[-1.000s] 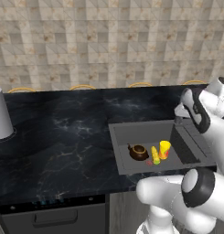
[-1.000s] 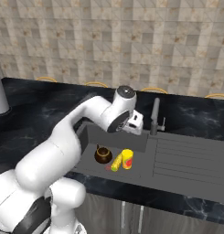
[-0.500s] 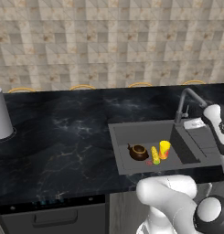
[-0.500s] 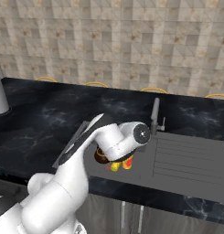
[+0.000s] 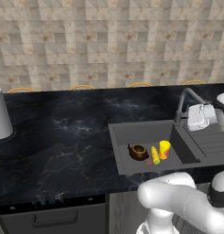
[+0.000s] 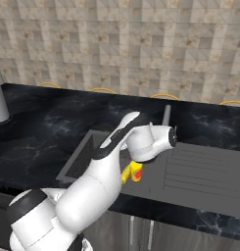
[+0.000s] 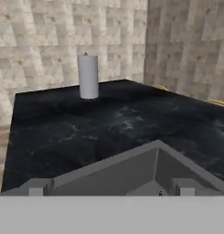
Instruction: Pick the teapot and cup and place them in the sink. Then turn on the water.
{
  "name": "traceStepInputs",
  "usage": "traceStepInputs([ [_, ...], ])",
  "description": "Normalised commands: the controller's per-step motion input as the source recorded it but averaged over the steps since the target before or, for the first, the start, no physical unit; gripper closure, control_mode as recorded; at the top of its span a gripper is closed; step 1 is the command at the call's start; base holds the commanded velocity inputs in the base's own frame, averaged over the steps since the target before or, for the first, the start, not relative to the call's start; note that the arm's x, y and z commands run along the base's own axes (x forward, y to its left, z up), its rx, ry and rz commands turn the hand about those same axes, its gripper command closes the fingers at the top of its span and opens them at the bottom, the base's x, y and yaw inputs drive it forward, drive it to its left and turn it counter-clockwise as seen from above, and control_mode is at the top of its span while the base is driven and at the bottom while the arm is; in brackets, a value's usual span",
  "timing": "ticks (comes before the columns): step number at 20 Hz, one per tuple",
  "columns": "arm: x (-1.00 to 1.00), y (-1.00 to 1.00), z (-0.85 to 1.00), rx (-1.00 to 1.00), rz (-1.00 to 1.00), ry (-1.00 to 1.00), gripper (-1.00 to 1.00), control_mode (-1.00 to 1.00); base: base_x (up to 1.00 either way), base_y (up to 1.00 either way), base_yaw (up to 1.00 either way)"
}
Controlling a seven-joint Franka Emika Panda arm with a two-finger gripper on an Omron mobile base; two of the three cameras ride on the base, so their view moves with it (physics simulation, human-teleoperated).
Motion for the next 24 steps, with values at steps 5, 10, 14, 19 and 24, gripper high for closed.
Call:
traceStepInputs([
  [5, -0.34, -0.17, 0.14, -0.06, 0.34, -0.51, -1.0, -1.0, 0.0, 0.0, 0.0],
  [10, -0.75, -0.04, 0.01, -0.1, 0.0, -0.64, -1.0, -1.0, 0.0, 0.0, 0.0],
  [14, -0.43, 0.0, 0.08, -0.1, -0.04, -0.42, -1.0, -1.0, 0.0, 0.0, 0.0],
  [19, -0.03, -0.05, 0.03, -0.05, -0.08, -0.06, -1.0, -1.0, 0.0, 0.0, 0.0],
  [24, 0.11, -0.31, 0.0, 0.0, -0.02, 0.01, -1.0, -1.0, 0.0, 0.0, 0.0],
])
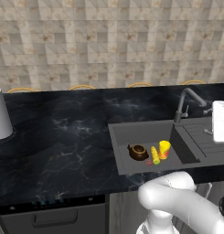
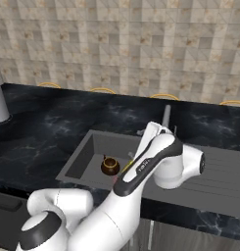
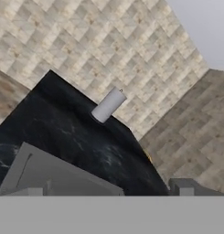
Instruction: Pick the teapot and cup and place them in the sink. Then turn on the water.
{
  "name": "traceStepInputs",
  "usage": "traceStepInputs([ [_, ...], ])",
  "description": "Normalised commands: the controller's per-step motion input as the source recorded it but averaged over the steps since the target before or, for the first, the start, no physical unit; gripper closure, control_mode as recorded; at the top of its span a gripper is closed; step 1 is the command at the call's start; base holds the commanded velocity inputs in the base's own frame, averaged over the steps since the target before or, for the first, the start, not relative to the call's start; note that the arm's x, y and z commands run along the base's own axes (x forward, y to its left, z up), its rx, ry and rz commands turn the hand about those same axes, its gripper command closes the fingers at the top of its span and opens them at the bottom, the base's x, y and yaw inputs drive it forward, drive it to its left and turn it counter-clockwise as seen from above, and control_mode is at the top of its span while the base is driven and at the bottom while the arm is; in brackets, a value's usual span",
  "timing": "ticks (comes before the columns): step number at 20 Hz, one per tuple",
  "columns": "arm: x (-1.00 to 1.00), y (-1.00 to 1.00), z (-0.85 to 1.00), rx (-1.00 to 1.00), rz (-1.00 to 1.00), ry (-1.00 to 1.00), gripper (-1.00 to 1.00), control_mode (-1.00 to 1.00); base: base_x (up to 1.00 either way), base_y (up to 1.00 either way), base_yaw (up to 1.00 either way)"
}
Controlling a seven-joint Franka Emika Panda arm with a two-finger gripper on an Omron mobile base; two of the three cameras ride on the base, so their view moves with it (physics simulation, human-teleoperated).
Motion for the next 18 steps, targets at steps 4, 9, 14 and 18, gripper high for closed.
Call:
traceStepInputs([
  [4, 0.0, -0.69, 0.0, 0.01, -0.06, 0.0, -1.0, -1.0, 0.0, 0.0, 0.0],
  [9, 0.0, -0.79, -0.01, 0.04, -0.06, 0.0, -1.0, -1.0, 0.0, 0.0, 0.0],
  [14, 0.11, -0.51, -0.05, 0.04, -0.04, 0.0, -1.0, -1.0, 0.0, 0.0, 0.0],
  [18, 0.33, -0.18, 0.0, 0.06, 0.0, 0.0, -1.0, -1.0, 0.0, 0.0, 0.0],
])
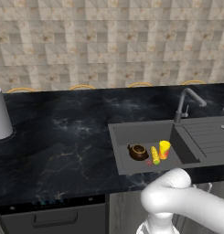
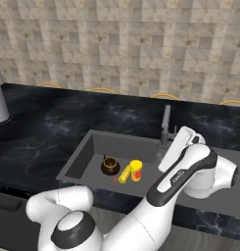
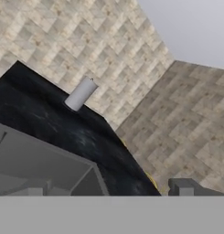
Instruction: Pick the teapot and cup and place them in the sink. Then turn on the water.
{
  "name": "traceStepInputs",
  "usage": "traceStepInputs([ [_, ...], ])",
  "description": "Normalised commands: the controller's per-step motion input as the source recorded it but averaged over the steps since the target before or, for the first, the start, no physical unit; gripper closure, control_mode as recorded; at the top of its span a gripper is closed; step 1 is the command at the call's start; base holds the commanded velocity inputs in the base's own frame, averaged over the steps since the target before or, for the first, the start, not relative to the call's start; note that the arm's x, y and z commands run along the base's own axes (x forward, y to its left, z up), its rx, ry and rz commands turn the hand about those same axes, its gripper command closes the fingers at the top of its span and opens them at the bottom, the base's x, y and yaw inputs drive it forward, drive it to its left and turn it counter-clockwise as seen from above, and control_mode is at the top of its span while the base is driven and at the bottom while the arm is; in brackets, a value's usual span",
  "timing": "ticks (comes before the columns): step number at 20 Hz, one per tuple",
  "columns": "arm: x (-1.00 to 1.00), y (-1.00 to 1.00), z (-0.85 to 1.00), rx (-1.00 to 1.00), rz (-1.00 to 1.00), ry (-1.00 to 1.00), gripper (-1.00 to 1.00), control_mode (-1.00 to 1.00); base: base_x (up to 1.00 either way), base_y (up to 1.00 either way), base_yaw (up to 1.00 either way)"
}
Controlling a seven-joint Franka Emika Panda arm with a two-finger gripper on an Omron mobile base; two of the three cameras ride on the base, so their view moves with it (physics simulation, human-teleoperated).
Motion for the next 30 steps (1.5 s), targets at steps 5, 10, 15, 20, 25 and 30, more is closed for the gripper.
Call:
traceStepInputs([
  [5, 0.19, -0.1, -0.19, 0.05, 0.0, 0.0, -1.0, -1.0, 0.0, 0.0, 0.0],
  [10, 0.15, -0.1, -0.29, 0.04, -0.02, 0.03, -1.0, -1.0, 0.0, 0.0, 0.0],
  [15, 0.06, 0.0, -0.1, 0.03, -0.08, 0.13, -1.0, -1.0, 0.0, 0.0, 0.0],
  [20, 0.0, 0.0, 0.0, 0.02, -0.21, 0.15, -1.0, -1.0, 0.0, 0.0, 0.0],
  [25, 0.0, 0.0, -0.06, 0.01, -0.3, 0.15, -1.0, -1.0, 0.0, 0.0, 0.0],
  [30, 0.11, 0.04, -0.15, 0.02, -0.26, 0.09, -1.0, -1.0, 0.0, 0.0, 0.0],
])
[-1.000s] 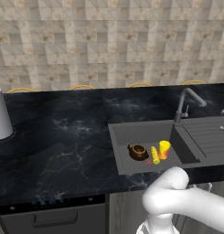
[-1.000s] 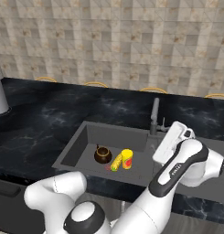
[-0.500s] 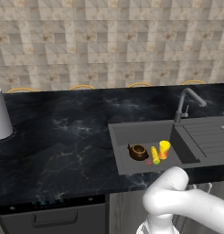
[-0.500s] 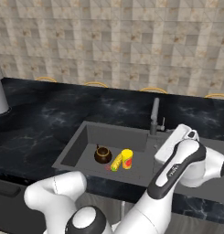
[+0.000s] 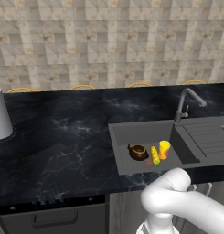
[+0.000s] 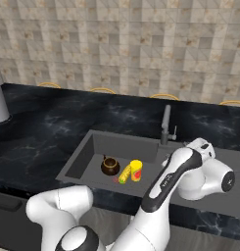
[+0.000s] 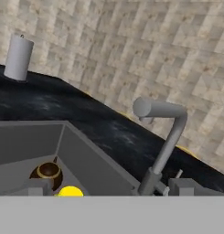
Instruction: Pick the teapot and cup and place them in the sink. Then turn on the water.
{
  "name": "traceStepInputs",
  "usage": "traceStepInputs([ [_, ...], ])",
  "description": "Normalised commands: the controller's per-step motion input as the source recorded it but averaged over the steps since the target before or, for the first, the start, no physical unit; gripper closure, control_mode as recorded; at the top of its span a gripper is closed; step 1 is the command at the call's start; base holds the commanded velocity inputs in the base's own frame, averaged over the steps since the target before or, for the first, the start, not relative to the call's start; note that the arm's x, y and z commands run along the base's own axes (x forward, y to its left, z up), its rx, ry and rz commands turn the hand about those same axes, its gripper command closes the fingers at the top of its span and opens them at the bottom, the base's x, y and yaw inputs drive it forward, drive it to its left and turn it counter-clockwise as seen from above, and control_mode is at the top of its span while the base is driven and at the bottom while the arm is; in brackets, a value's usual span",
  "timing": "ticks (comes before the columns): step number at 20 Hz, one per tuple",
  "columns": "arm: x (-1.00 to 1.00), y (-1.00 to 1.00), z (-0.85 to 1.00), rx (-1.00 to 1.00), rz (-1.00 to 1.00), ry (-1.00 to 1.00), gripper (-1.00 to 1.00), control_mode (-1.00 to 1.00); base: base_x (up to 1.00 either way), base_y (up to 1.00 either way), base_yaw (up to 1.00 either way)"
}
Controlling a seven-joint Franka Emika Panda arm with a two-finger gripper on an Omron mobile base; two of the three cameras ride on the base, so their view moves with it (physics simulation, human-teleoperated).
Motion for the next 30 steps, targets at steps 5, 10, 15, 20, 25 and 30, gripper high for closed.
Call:
traceStepInputs([
  [5, 0.28, 0.03, -0.04, 0.03, -0.08, -0.01, -1.0, -1.0, 0.0, 0.0, 0.0],
  [10, 0.1, 0.05, -0.11, 0.0, 0.0, -0.03, -1.0, -1.0, 0.0, 0.0, 0.0],
  [15, 0.08, -0.02, -0.09, 0.0, 0.0, 0.0, -1.0, -1.0, 0.0, 0.0, 0.0],
  [20, 0.25, -0.03, 0.0, 0.0, 0.0, 0.0, -1.0, -1.0, 0.0, 0.0, 0.0],
  [25, 0.21, -0.02, -0.04, 0.0, 0.0, 0.0, -1.0, -1.0, 0.0, 0.0, 0.0],
  [30, 0.23, -0.05, -0.11, 0.0, 0.0, 0.0, -1.0, -1.0, 0.0, 0.0, 0.0],
])
